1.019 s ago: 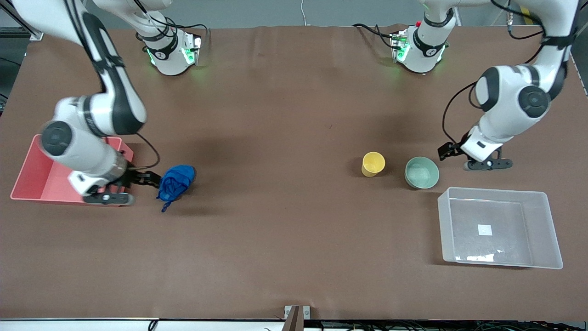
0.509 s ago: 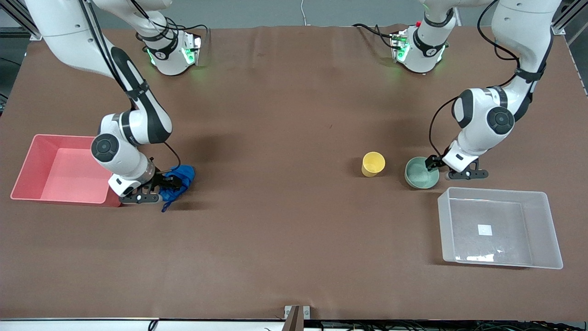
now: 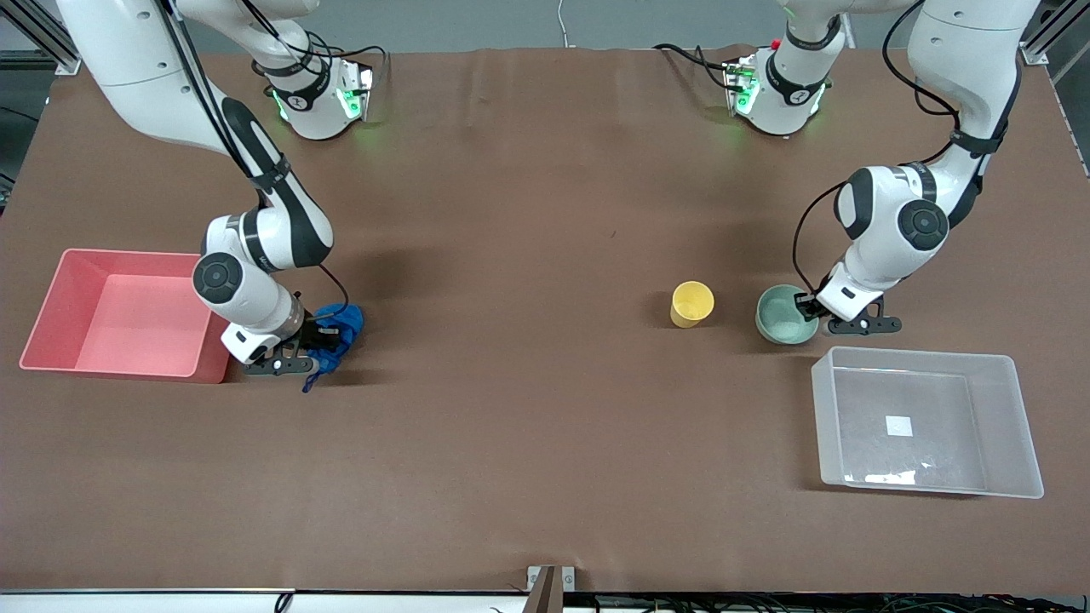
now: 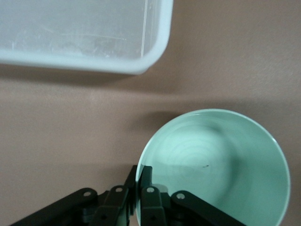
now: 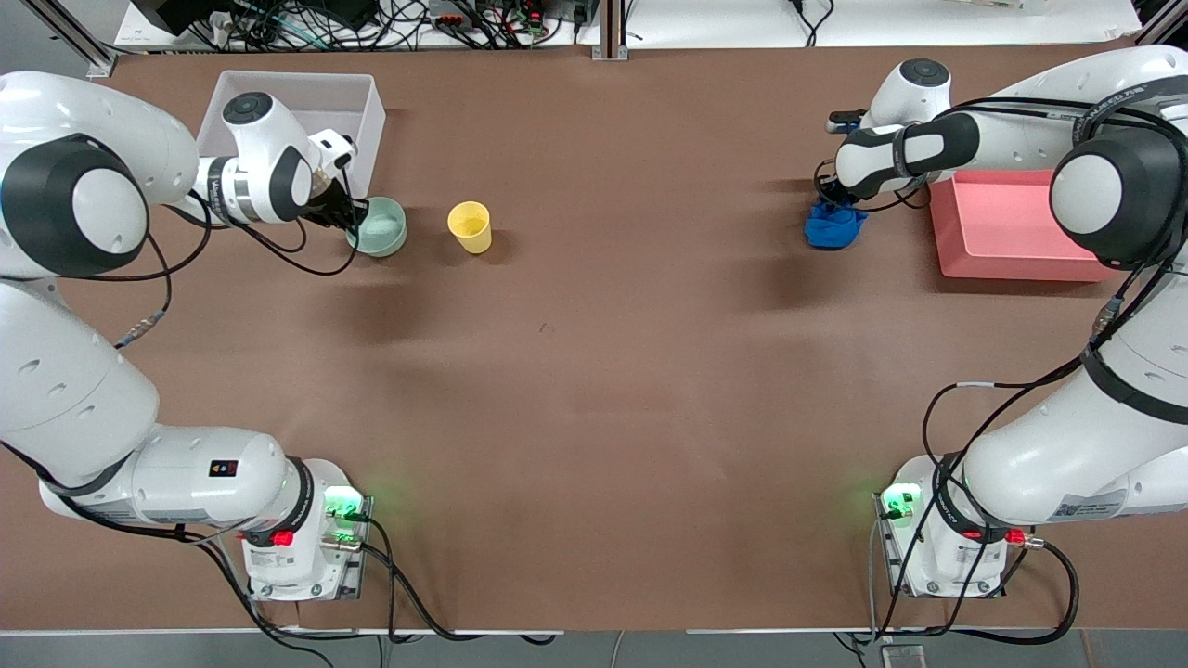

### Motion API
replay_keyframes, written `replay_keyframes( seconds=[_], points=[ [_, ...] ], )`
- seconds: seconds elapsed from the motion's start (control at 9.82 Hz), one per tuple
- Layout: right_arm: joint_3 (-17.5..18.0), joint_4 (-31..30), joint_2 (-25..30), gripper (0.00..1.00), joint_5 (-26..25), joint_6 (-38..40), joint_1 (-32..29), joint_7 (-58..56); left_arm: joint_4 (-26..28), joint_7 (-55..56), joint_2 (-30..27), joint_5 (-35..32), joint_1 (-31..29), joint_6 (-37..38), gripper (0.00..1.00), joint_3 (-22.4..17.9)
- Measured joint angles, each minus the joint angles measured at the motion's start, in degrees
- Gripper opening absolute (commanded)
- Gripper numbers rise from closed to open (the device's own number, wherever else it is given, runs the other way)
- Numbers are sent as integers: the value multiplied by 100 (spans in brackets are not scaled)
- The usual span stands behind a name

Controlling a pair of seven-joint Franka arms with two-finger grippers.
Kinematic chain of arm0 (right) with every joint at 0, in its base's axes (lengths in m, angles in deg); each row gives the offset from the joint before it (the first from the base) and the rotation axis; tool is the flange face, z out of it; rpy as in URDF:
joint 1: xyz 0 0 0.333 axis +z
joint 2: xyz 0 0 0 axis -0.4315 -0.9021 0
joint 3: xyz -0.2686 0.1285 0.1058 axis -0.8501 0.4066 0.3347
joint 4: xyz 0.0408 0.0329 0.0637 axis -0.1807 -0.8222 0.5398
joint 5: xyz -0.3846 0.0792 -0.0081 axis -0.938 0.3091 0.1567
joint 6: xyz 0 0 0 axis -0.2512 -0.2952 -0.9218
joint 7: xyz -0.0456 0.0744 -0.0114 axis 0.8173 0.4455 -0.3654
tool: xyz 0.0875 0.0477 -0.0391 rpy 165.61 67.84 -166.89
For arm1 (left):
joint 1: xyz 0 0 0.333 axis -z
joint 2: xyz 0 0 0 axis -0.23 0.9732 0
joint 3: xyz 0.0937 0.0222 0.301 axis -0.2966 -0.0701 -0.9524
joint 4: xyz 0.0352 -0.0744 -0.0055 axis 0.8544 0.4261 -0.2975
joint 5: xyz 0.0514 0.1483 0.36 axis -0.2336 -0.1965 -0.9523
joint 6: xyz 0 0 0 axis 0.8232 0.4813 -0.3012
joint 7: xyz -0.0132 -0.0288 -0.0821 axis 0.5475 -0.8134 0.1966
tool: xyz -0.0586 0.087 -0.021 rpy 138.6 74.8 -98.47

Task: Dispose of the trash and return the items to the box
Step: 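Lift the cloth with the right gripper while the left gripper lifts the bowl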

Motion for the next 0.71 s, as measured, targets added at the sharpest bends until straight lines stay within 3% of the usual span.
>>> replay_keyframes(
  seconds=[0.2,0.51,0.71],
  points=[
    [88,318,76,1,8,580,7,430,-31,0,-576,0,-1,539,0,6],
    [89,1417,973,1,138,2972,-97,660,-683,0,-1580,99,-24,2059,0,-72],
    [-353,1555,1725,2,165,3797,-339,-249,-1618,-63,-1183,130,-51,2261,0,-346]
  ],
)
